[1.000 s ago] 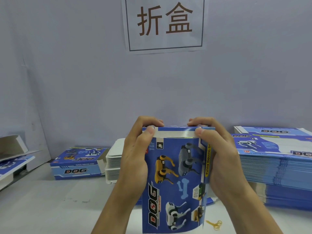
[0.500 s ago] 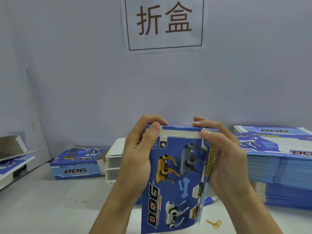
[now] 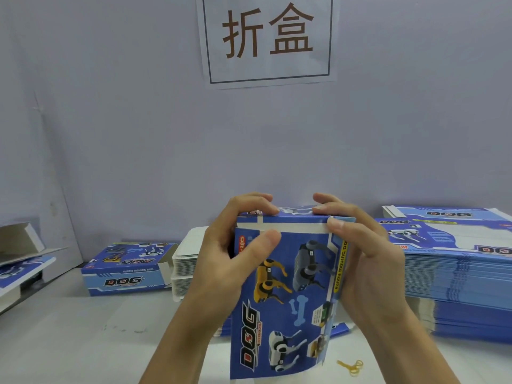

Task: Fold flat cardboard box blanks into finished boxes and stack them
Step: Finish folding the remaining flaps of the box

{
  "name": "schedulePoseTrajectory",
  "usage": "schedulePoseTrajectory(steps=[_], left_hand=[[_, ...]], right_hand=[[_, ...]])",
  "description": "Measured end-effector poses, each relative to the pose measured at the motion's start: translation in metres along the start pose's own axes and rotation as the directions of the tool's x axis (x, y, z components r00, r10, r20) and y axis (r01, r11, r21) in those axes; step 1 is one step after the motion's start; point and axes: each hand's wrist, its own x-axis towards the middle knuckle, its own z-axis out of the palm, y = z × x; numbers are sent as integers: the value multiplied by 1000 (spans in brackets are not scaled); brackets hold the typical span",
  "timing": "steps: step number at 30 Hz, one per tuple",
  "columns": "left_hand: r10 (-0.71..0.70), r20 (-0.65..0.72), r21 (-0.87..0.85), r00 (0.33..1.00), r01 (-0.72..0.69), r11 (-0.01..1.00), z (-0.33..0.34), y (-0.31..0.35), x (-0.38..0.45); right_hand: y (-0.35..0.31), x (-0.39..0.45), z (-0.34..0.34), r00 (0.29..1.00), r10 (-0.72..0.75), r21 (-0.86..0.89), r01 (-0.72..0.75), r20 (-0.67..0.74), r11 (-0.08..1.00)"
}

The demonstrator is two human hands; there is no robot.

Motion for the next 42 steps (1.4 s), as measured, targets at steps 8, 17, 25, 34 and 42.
schedulePoseTrajectory(steps=[8, 17, 25, 34, 42], left_hand=[[70, -134, 95, 989, -57, 994, 7, 2, 4], [11, -192, 55, 981, 0, 998, 13, 2, 6], [64, -128, 190, 990, -39, 981, 9, 5, 3], [152, -67, 228, 986, -133, 965, 7, 6, 5], [152, -92, 229, 984, -128, 965, 5, 5, 7]], right_hand=[[10, 4, 4, 992, -118, -87, 114, -41, 990], [13, 2, 4, 983, -182, -247, 172, -20, 954], [15, 0, 15, 983, -184, -328, 167, -22, 930], [10, 0, 17, 983, -177, -262, 157, -53, 952], [11, -1, 16, 984, -177, -219, 168, -18, 961]])
